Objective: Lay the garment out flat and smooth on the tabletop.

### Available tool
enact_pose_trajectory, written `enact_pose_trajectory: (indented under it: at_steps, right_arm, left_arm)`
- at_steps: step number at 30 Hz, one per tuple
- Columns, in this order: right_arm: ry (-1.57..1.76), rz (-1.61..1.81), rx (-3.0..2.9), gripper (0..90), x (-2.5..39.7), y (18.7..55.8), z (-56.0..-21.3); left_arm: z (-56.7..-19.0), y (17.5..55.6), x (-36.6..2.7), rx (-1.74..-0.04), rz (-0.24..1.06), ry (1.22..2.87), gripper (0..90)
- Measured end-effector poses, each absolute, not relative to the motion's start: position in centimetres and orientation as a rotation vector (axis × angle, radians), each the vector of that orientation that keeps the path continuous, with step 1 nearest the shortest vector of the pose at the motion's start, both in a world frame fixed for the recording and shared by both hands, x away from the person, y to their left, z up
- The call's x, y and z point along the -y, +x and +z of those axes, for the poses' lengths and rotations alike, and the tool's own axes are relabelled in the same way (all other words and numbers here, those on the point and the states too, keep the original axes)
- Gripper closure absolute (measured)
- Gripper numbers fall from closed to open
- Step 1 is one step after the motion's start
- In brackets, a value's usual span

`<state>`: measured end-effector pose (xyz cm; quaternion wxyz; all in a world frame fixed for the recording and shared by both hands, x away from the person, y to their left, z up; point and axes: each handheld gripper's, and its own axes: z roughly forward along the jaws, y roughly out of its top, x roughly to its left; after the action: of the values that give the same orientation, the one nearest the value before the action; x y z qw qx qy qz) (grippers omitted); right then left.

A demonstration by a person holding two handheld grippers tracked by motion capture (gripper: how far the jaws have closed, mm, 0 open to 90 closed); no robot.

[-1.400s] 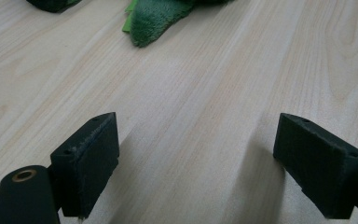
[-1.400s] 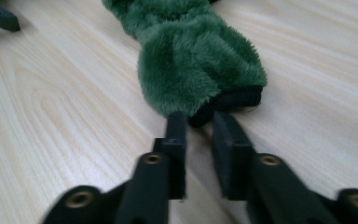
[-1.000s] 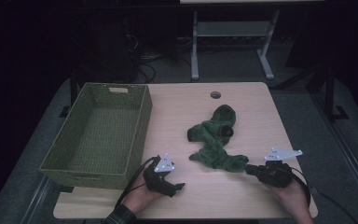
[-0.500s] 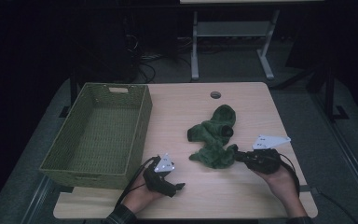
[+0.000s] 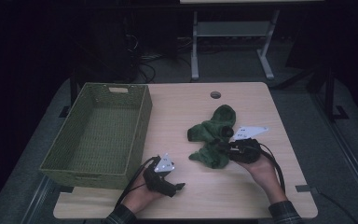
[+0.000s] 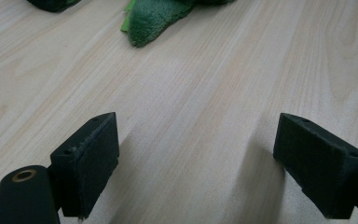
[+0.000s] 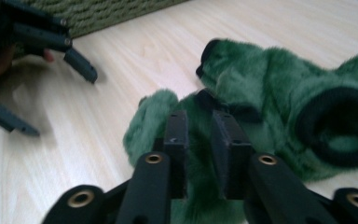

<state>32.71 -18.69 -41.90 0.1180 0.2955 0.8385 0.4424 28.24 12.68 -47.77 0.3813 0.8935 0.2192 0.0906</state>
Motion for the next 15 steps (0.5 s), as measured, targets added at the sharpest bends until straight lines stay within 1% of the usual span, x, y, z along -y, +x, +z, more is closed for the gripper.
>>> enact_pose_trajectory:
  at_steps: [3,7,9,15]
  right_arm:
    - [0.863,1.333,-2.408,72.6,18.9,32.9,-41.1]
    - [0.887,1.351,-2.381,82.3,19.3,33.3,-40.8]
    - [0.92,1.33,-2.384,85.5,19.3,33.7,-41.2]
    - [0.981,1.285,-2.45,88.5,18.3,35.3,-43.4]
  left_arm:
    - [-47.8,28.3,-12.7,-0.557,0.234,2.281,13.6]
    - [-47.8,28.3,-12.7,-0.556,0.234,2.282,13.6]
    - [-47.8,28.3,-12.7,-0.555,0.234,2.285,13.5]
    - [-47.8,28.2,-12.6,-0.562,0.229,2.278,13.4]
